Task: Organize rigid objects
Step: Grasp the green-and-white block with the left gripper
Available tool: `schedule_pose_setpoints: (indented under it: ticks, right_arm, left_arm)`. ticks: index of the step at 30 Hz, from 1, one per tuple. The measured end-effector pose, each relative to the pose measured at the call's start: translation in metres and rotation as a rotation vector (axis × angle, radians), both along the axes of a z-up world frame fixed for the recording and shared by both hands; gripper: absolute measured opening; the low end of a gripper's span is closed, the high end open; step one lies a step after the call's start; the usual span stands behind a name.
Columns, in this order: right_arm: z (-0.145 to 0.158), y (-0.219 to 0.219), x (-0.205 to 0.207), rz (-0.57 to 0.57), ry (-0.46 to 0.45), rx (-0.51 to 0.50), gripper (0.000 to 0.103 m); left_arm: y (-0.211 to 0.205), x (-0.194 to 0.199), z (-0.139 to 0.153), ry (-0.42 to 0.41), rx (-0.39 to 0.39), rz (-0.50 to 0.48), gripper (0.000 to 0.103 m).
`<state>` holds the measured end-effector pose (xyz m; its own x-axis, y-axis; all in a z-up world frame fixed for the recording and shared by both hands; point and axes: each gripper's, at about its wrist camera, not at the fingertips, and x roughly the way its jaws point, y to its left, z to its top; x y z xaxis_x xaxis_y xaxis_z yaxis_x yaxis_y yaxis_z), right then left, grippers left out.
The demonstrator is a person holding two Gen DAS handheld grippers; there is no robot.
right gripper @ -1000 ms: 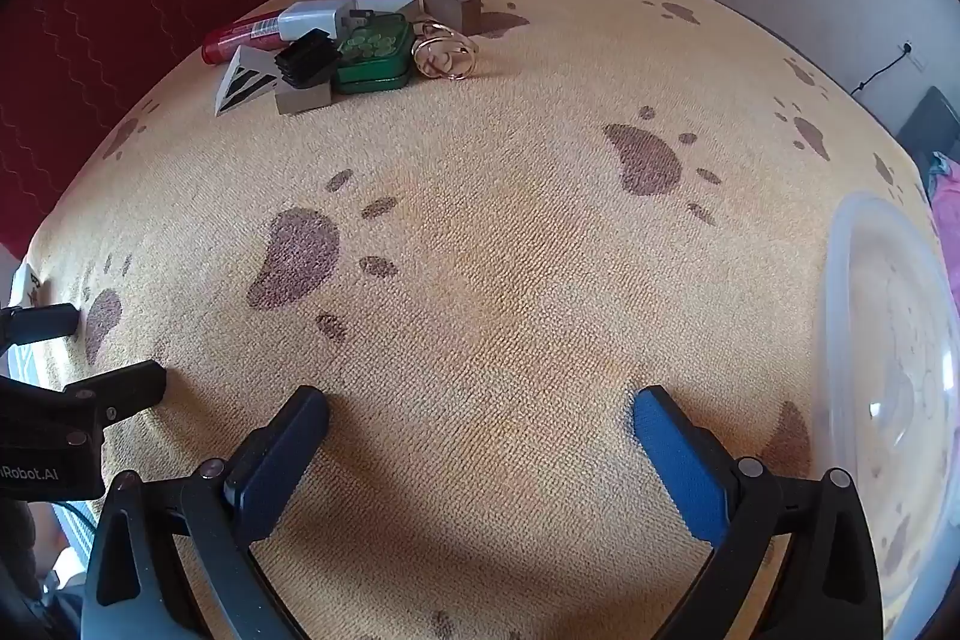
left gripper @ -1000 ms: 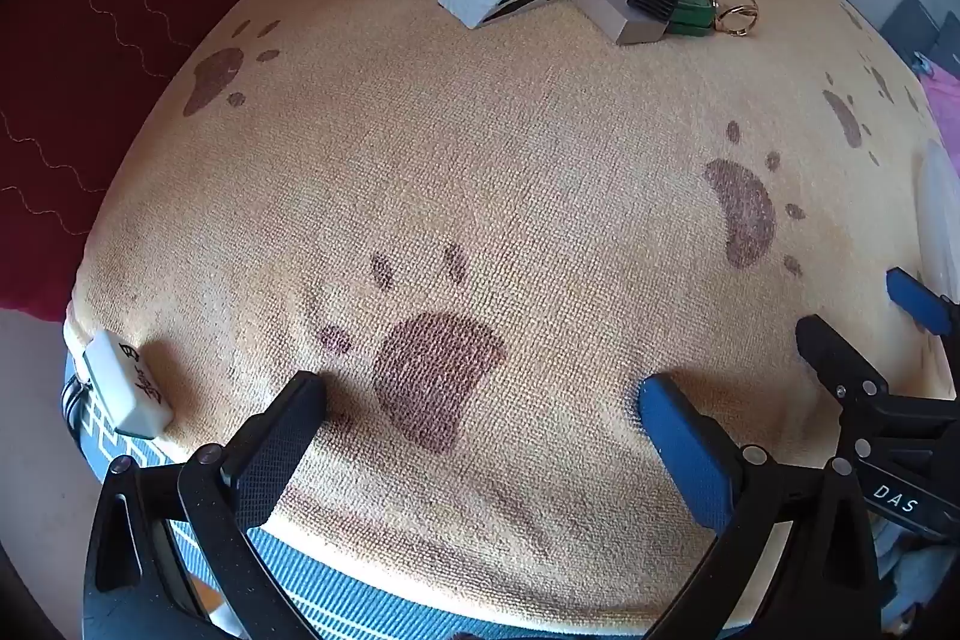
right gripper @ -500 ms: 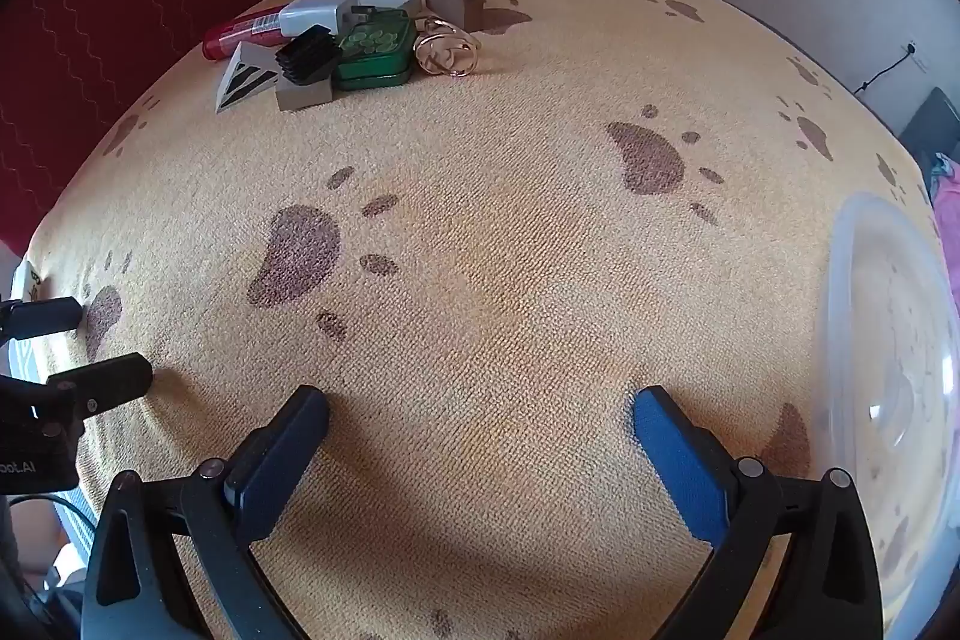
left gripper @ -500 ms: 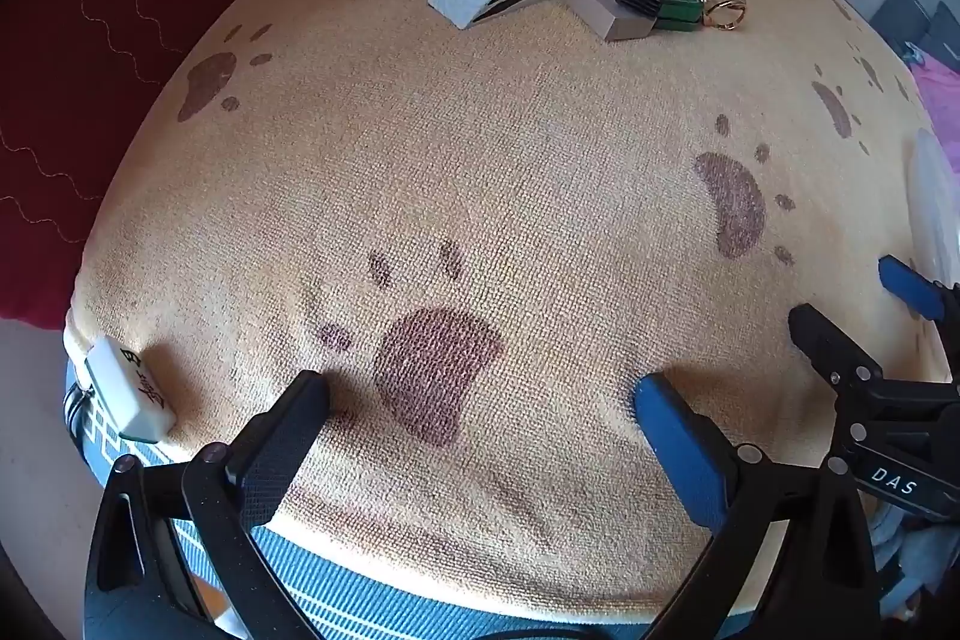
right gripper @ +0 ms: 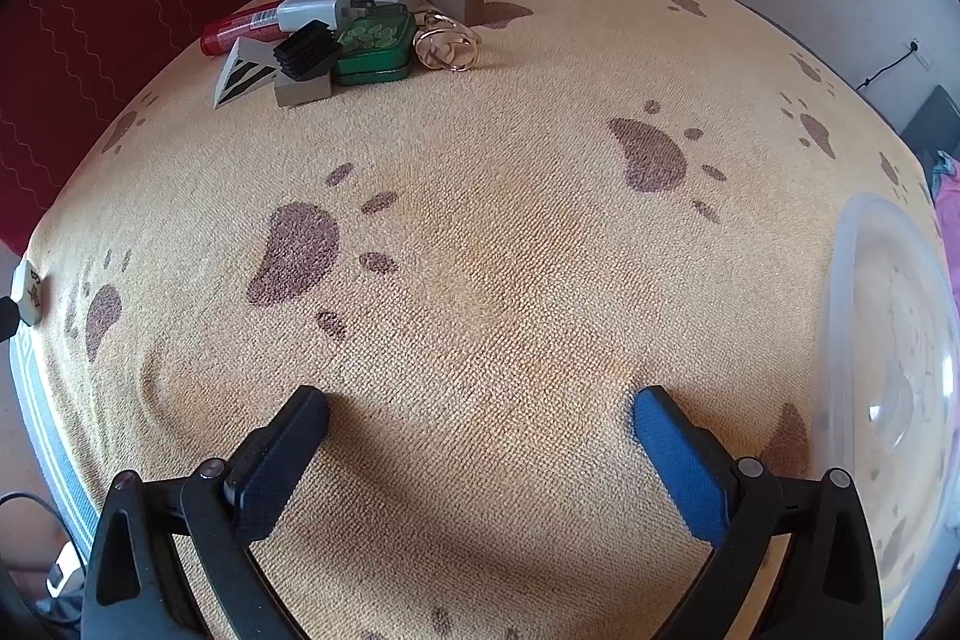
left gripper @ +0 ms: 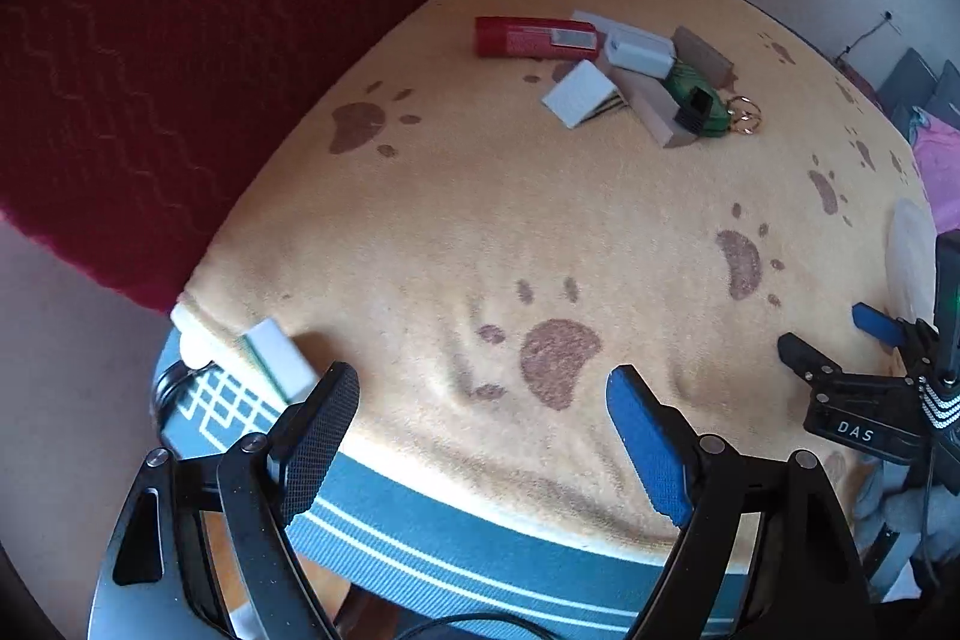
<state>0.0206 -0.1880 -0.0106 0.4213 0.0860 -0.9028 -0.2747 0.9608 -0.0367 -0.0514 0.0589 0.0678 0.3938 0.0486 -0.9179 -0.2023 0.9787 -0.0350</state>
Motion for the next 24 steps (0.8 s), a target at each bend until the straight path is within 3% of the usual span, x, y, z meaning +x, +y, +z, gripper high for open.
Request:
schedule_pose_setpoints:
  ticks: [7,12,18,24]
  right_arm:
    - [0.001,-0.001,0.002,-0.004,0.007,-0.001,0.103]
    - [0.002,-0.001,0.002,-0.012,0.012,-0.003,0.103]
    - [0.003,-0.001,-0.001,-0.025,0.016,-0.003,0.103]
    - [0.005,-0.002,-0.001,-0.036,0.021,-0.003,0.103]
  left_arm:
    - [0.044,-0.019,-0.005,0.013,0.049,0.144,0.085]
    - [0.07,-0.017,-0.015,0.034,0.015,0.206,0.071]
    - [0.078,-0.008,-0.021,0.038,0.0,0.204,0.064]
    - [0.083,0.001,-0.037,0.089,-0.046,0.201,0.038]
